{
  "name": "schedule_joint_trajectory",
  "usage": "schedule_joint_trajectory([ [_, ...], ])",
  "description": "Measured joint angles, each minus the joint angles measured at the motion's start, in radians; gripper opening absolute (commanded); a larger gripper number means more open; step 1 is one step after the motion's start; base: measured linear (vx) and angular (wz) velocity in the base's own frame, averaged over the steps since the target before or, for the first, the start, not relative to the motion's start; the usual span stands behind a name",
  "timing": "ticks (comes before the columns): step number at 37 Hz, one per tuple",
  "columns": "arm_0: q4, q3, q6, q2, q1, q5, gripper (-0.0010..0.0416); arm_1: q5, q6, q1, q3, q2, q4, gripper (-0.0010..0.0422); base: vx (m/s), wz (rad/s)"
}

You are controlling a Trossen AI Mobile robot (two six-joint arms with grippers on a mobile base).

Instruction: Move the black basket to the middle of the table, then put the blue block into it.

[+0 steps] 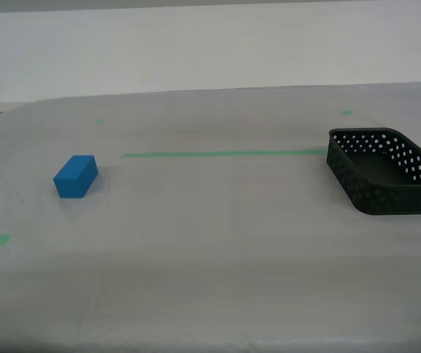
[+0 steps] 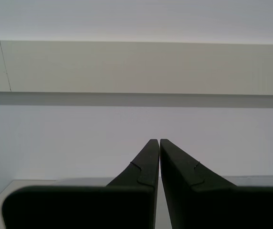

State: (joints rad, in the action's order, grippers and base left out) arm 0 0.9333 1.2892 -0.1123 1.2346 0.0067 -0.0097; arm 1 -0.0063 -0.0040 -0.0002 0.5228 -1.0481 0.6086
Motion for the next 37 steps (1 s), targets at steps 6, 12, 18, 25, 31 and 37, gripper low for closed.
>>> schedule_joint_trajectory([
  [6,0.001,0.014,0.000,0.045,0.002,-0.002,0.0000,0.000,0.000,0.000,0.000,0.000,0.000,0.0000,0.000,0.000],
  [12,0.003,0.006,0.012,0.053,0.004,-0.090,0.0000,0.000,0.000,0.000,0.000,0.000,0.000,0.0000,0.000,0.000],
  [18,0.066,0.003,0.033,0.053,0.013,-0.122,0.0000,0.000,0.000,0.000,0.000,0.000,0.000,0.0000,0.000,0.000],
  [25,0.086,0.003,0.032,0.053,0.016,-0.122,0.0000,0.000,0.000,0.000,0.000,0.000,0.000,0.0000,0.000,0.000],
  [31,0.130,0.005,0.014,0.066,0.019,-0.122,-0.0001,0.000,0.000,0.000,0.000,0.000,0.000,0.0000,0.000,0.000],
  [37,0.163,0.005,0.002,0.084,0.028,-0.119,-0.0001,0.000,0.000,0.000,0.000,0.000,0.000,0.0000,0.000,0.000],
])
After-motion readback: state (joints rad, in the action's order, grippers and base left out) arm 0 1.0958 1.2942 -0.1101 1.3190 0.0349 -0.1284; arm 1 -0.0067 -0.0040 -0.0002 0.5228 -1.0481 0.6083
